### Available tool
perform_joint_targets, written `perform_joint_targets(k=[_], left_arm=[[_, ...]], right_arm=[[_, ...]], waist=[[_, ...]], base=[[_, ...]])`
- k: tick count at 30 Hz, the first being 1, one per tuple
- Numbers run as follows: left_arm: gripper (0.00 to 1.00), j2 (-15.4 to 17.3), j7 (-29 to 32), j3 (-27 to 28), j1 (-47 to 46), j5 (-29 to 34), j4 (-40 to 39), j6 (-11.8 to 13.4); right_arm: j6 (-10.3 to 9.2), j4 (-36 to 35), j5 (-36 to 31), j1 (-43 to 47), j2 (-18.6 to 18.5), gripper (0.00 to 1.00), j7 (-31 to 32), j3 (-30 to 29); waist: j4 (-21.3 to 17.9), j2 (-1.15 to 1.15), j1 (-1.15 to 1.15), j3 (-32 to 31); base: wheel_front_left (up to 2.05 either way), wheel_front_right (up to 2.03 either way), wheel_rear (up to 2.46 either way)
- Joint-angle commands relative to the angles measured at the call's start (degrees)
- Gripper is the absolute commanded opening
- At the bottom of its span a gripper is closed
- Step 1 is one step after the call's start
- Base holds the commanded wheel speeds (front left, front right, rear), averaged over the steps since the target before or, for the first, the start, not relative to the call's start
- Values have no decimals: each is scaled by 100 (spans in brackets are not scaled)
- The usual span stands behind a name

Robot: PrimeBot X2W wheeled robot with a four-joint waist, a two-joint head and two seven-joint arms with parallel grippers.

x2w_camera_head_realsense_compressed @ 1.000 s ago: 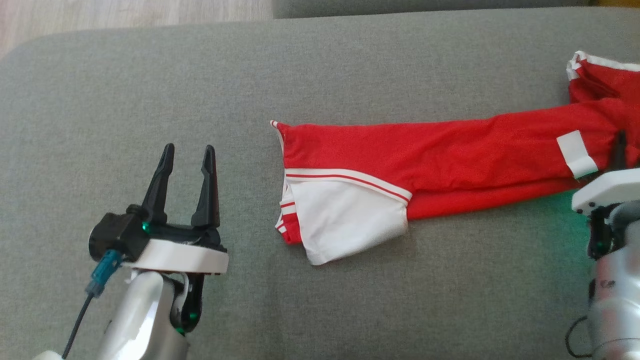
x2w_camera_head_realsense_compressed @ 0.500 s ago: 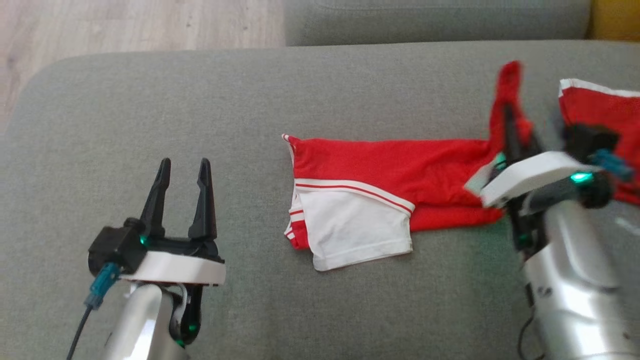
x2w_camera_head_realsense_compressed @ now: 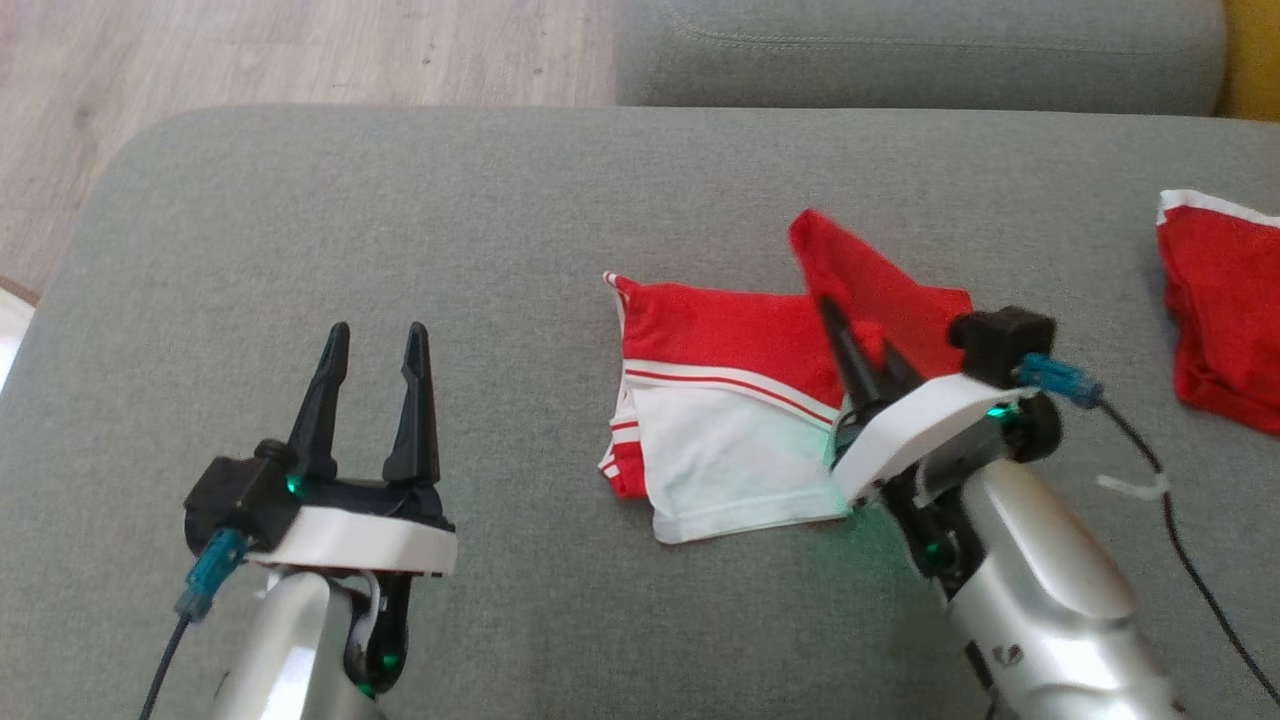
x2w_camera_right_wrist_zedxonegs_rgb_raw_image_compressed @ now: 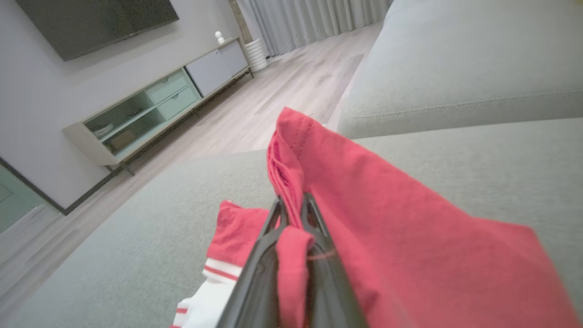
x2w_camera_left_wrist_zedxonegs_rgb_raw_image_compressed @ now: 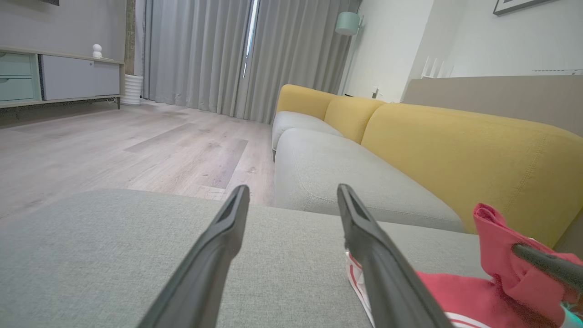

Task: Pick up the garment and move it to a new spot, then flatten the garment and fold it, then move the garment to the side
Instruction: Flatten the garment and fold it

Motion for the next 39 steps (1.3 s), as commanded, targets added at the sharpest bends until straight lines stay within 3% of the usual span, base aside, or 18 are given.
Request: perform_joint_targets(k=[1, 18, 20, 26, 30, 35, 39], left_arm=[[100, 33, -29, 174, -103, 71, -148, -14], [100, -31, -29, -17, -293, 47, -25, -30], [100, -26, -29, -15, -308, 45, -17, -31], [100, 15, -29, 44, -306, 51, 0, -31], [100, 21, -29, 90, -280, 56, -52, -30], [100, 12, -29, 148, -222, 68, -132, -30], [100, -10, -29, 163, -179, 91, -196, -31]], right_arm=[[20, -130, 110, -177, 64, 0, -45, 250], [20, 742, 1279, -752, 64, 0, -429, 1939], [20, 790, 1503, -779, 64, 100, -474, 2133], [20, 917, 1939, -1044, 64, 100, -820, 2414], [20, 1247, 1732, -1323, 64, 100, -1100, 2232], [20, 1637, 919, -1550, 40, 100, -1240, 1482], [20, 1128, -67, -1330, -280, 100, -1246, 440]], waist=[[51, 0, 0, 33], [593, 0, 0, 282], [616, 0, 0, 298], [501, 0, 0, 269], [269, 0, 0, 200], [-80, 0, 0, 96], [-319, 0, 0, 42]], base=[[0, 0, 0], [0, 0, 0], [0, 0, 0], [0, 0, 0], [0, 0, 0], [0, 0, 0], [0, 0, 0]])
